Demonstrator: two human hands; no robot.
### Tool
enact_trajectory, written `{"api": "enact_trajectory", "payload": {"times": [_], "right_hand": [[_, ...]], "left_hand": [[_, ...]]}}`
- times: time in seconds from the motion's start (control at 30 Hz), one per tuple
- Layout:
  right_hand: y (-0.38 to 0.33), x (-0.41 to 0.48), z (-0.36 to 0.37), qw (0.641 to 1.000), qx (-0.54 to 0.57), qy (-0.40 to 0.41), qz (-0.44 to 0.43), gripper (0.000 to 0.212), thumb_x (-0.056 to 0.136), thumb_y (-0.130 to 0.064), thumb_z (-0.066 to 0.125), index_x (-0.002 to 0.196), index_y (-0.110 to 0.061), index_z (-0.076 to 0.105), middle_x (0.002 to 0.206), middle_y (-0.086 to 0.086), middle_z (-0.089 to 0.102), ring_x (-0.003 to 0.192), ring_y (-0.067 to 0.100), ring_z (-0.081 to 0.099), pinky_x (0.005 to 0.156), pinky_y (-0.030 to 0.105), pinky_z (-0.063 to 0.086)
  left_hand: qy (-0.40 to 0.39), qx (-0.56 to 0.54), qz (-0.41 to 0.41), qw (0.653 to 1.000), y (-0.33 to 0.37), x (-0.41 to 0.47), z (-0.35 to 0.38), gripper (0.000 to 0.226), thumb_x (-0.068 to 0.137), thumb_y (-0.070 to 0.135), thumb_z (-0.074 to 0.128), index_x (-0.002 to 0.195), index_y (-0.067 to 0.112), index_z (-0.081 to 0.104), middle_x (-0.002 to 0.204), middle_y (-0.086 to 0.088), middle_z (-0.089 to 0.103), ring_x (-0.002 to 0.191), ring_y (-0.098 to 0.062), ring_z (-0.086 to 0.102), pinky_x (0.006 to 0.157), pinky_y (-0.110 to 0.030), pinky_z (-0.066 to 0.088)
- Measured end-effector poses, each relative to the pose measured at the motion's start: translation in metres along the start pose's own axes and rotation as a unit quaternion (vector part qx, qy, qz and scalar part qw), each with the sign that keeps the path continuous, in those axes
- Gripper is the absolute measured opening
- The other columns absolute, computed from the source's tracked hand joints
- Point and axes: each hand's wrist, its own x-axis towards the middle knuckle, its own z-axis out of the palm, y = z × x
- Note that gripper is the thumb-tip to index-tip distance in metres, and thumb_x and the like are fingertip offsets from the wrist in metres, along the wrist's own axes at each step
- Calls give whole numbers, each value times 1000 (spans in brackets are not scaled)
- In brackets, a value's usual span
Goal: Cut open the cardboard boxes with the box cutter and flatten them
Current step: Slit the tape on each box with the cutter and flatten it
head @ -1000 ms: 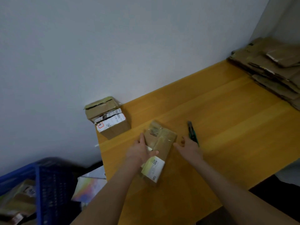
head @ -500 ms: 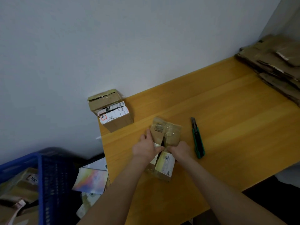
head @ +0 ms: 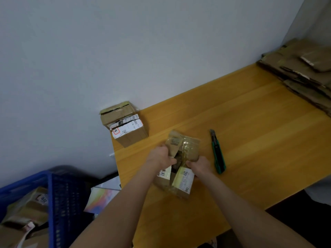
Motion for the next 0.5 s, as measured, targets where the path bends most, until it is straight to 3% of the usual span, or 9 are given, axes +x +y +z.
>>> {"api": "enact_trajectory", "payload": {"times": [0.27, 0.5], "right_hand": [[0, -4, -2, 1000, 22, -10, -9, 13, 90, -21, 65, 86, -17, 53, 93, 9, 69, 84, 25, 68, 78, 45, 58], [-2, -5, -5, 999, 37, -39, 0, 11, 91, -20, 64, 87, -14, 56, 97, 12, 69, 88, 27, 68, 68, 41, 59]], "left_hand": [[-16, -45, 31, 998, -10, 0, -5, 29, 89, 30, 60, 109, 10, 54, 96, -1, 54, 87, -16, 51, 68, -25, 38], [-71, -153, 35, 985, -25, 5, -15, 26, 92, 23, 56, 111, 5, 59, 89, -5, 61, 79, -19, 59, 70, -33, 52]]}}
